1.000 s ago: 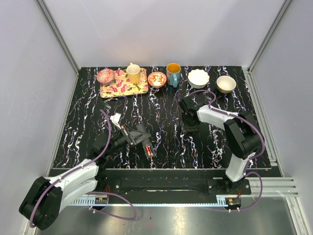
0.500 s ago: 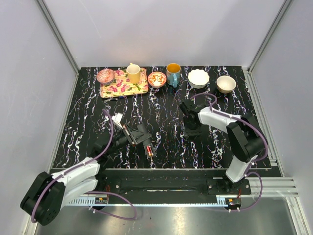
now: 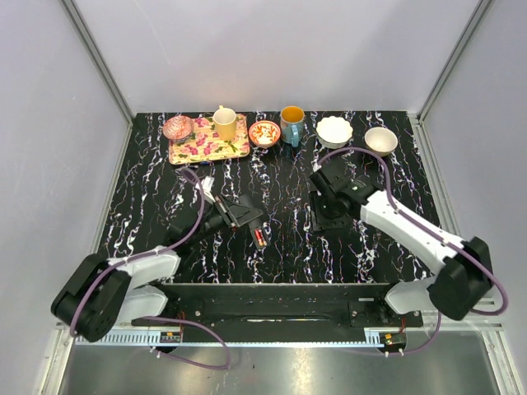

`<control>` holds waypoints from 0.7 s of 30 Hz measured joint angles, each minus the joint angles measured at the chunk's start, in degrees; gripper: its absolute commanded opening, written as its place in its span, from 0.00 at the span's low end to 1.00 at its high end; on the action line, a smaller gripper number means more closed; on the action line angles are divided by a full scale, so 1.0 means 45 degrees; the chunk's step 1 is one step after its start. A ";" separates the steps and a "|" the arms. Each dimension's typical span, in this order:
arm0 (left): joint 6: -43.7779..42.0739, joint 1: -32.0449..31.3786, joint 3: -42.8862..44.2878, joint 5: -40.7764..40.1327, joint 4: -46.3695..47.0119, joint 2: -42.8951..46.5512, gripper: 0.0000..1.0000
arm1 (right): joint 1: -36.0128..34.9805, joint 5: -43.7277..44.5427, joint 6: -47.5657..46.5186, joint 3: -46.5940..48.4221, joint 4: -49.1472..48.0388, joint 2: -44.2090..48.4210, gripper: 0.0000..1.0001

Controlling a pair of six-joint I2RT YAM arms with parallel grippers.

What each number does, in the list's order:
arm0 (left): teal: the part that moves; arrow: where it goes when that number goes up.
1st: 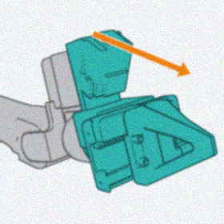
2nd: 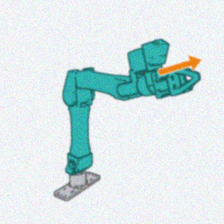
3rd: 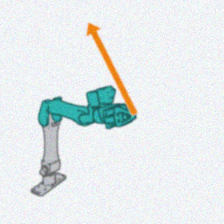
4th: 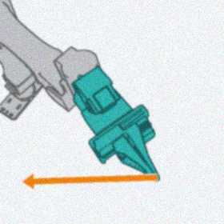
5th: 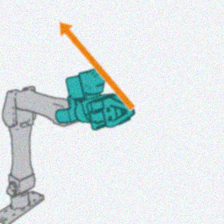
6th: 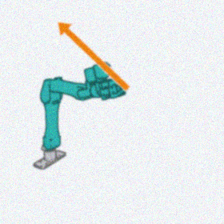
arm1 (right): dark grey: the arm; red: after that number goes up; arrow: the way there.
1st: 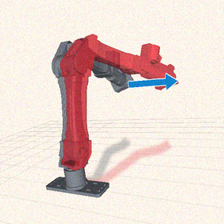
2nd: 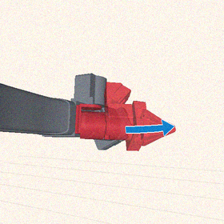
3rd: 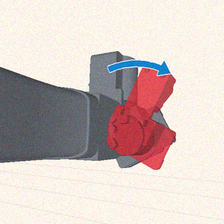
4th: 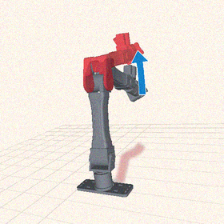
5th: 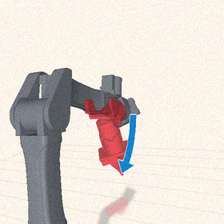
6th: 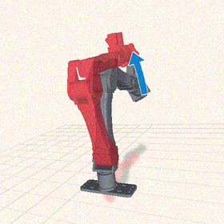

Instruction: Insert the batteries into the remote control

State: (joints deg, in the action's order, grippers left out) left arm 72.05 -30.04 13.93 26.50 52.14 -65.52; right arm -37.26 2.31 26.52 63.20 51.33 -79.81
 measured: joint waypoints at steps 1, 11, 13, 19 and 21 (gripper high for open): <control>0.0058 0.0000 0.0160 -0.0029 0.0321 -0.0427 0.00 | -0.0160 -0.0024 0.0000 0.0282 0.0350 0.0262 0.16; 0.1530 -0.0102 0.1258 -0.0423 0.3803 -0.5105 0.00 | -0.1583 -0.0102 -0.0219 0.4027 0.2652 0.1001 0.15; 0.1763 -0.0253 0.1413 -0.0597 0.3973 -0.5799 0.00 | -0.1836 -0.0058 -0.0355 0.4342 0.2900 0.0865 0.15; 0.2157 -0.1020 0.2069 -0.0962 0.4027 -0.6897 0.00 | -0.2132 -0.0058 -0.0622 0.4119 0.3007 -0.0126 0.15; 0.2152 -0.1175 0.2297 -0.1030 0.4080 -0.6907 0.00 | -0.2176 -0.0068 -0.0680 0.4114 0.3011 -0.0427 0.15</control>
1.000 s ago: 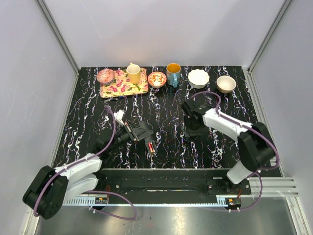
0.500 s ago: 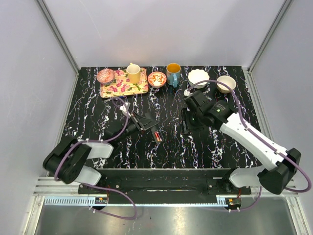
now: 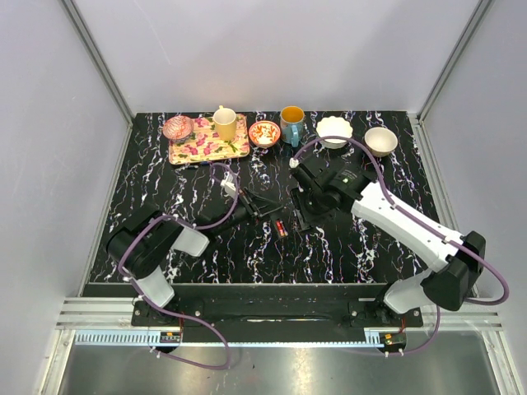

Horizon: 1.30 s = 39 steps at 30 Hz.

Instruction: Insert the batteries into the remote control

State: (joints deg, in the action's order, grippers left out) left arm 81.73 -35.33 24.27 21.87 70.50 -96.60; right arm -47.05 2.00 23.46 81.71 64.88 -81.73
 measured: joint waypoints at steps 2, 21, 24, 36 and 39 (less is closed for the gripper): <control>0.0000 -0.0121 0.0233 -0.0092 0.0044 0.0000 0.00 | -0.0049 -0.0024 -0.0053 0.0010 0.0005 -0.0253 0.15; 0.0146 -0.0355 0.0481 -0.0491 0.0253 -0.0738 0.00 | -0.0884 -0.0277 -0.0223 0.1180 0.0442 -0.2370 0.15; 0.0151 -0.0389 0.0481 -0.0515 0.0253 -0.0743 0.00 | -0.0884 -0.0277 -0.0267 0.1180 0.0510 -0.2511 0.15; 0.0160 -0.0568 0.0481 -0.0544 0.0257 -0.0835 0.00 | -0.0884 -0.0277 -0.0369 0.1302 0.0481 -0.2968 0.14; 0.0160 -0.0607 0.0481 -0.0544 0.0257 -0.0835 0.00 | -0.0884 -0.0277 -0.0452 0.1307 0.0452 -0.3147 0.14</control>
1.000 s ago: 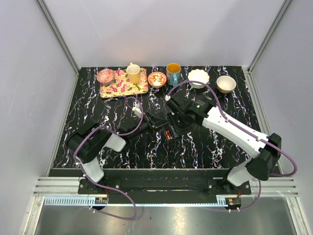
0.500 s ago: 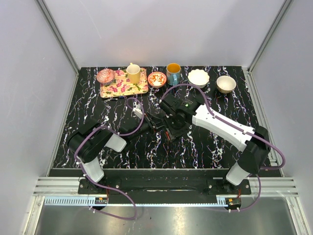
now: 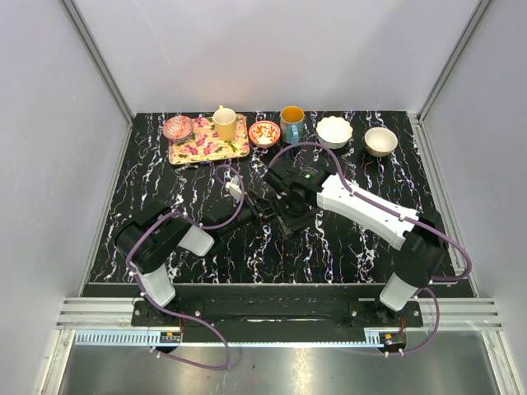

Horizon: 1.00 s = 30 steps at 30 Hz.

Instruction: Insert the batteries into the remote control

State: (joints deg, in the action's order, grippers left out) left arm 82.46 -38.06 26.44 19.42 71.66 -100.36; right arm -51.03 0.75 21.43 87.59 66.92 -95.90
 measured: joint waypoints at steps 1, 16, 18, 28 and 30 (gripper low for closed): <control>0.0000 -0.0010 0.0000 0.0000 -0.0005 0.0000 0.00 | 0.0000 0.0000 -0.0019 0.0000 -0.0029 -0.0039 0.14; -0.0010 -0.0223 0.0000 -0.0019 0.0000 0.0000 0.00 | 0.0000 0.0010 -0.0053 -0.0005 -0.0248 -0.0121 0.14; -0.0010 -0.0223 0.0000 -0.0034 0.0000 0.0000 0.00 | 0.0000 0.0015 -0.0053 0.0000 -0.0253 -0.0126 0.14; -0.0010 -0.0233 0.0000 -0.0058 0.0000 0.0000 0.00 | 0.0000 0.0005 -0.0044 -0.0024 -0.0287 -0.0126 0.17; -0.0010 -0.0233 0.0000 -0.0063 0.0000 0.0000 0.00 | 0.0000 0.0000 -0.0039 -0.0044 -0.0306 -0.0126 0.18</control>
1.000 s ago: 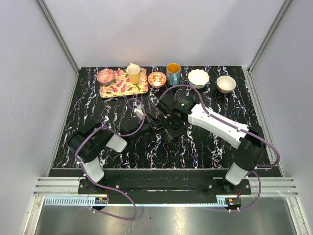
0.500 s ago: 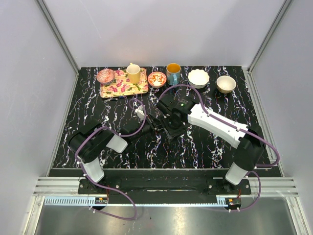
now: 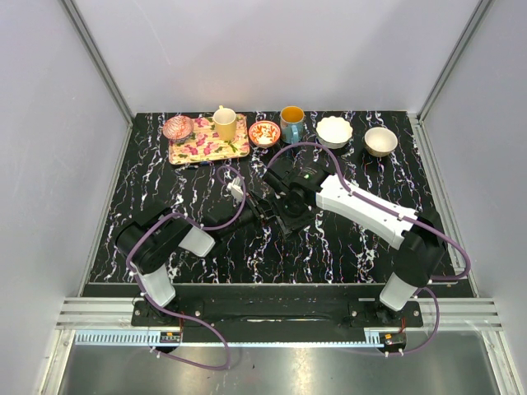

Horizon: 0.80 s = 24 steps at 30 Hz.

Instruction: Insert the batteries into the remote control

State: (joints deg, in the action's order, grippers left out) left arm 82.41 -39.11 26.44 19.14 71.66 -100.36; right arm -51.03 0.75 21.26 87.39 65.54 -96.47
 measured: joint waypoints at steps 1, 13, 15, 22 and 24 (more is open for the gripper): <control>0.0000 0.0000 0.0000 -0.0005 0.0000 0.0000 0.00 | 0.0000 0.0000 0.0005 -0.0015 -0.0015 0.0000 0.19; 0.0000 -0.0053 0.0000 -0.0068 0.0000 0.0000 0.00 | 0.0000 0.0005 0.0053 -0.0083 -0.0049 0.0000 0.28; 0.0000 -0.0068 0.0000 -0.0078 0.0000 0.0000 0.00 | 0.0000 0.0005 0.0068 -0.0083 -0.0039 0.0000 0.29; 0.0000 -0.0092 0.0000 -0.0107 0.0000 0.0000 0.00 | 0.0000 0.0005 0.0146 -0.0083 -0.0024 -0.0010 0.32; 0.0000 -0.0097 0.0000 -0.0117 0.0000 0.0000 0.00 | 0.0000 0.0005 0.0146 -0.0083 -0.0029 -0.0024 0.34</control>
State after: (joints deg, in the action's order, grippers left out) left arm 82.41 -39.55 26.44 18.61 71.66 -100.36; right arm -51.03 0.78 21.91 87.02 65.41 -96.57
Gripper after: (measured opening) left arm 0.220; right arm 0.446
